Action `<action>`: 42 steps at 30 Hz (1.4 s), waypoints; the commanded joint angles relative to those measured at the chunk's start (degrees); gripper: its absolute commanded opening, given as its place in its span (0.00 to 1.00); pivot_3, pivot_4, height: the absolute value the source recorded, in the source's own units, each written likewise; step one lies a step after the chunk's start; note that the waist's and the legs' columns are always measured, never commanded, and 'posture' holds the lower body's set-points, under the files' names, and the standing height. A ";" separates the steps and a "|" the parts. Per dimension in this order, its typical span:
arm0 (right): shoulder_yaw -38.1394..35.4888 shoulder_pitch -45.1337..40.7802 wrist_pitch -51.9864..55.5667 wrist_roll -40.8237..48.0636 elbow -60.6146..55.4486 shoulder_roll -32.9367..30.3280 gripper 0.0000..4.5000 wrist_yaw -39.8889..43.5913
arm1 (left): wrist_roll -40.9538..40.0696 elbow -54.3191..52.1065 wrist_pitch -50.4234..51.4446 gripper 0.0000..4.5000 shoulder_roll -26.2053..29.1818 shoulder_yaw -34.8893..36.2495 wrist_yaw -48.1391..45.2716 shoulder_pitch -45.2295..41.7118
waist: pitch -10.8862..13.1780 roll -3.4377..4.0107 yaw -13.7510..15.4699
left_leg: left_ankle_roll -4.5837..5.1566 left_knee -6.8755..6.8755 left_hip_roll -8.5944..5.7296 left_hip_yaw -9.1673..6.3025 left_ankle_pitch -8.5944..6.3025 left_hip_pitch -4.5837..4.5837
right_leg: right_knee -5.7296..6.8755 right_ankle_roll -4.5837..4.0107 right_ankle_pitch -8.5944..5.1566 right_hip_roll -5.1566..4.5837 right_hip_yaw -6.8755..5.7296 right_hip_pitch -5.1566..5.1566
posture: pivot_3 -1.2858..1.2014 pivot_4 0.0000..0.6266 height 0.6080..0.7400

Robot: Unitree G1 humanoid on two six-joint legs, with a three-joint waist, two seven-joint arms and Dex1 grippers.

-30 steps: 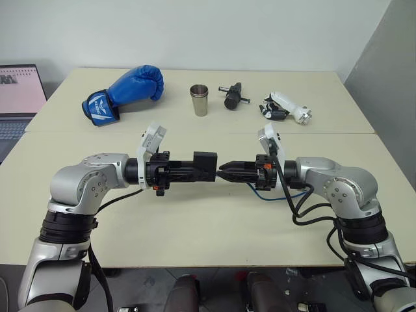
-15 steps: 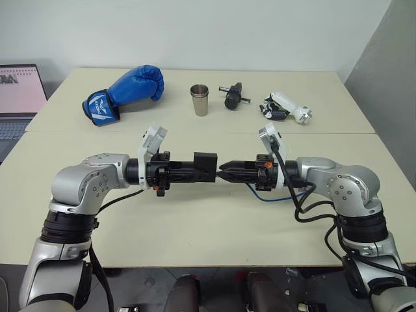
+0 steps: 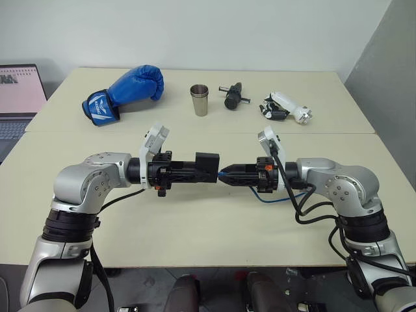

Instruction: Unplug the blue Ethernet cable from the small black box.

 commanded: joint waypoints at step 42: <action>-0.34 -1.40 -0.75 0.66 0.93 0.19 0.23 1.71 | 0.09 -0.08 -1.30 0.17 -0.31 0.45 -0.43 -1.17 | 0.00 0.00 0.00 | 0.00 0.01 0.00 0.00 0.00 0.00 | 0.00 0.00 0.00 0.00 0.00 0.00 | 0.52 0.24 1.00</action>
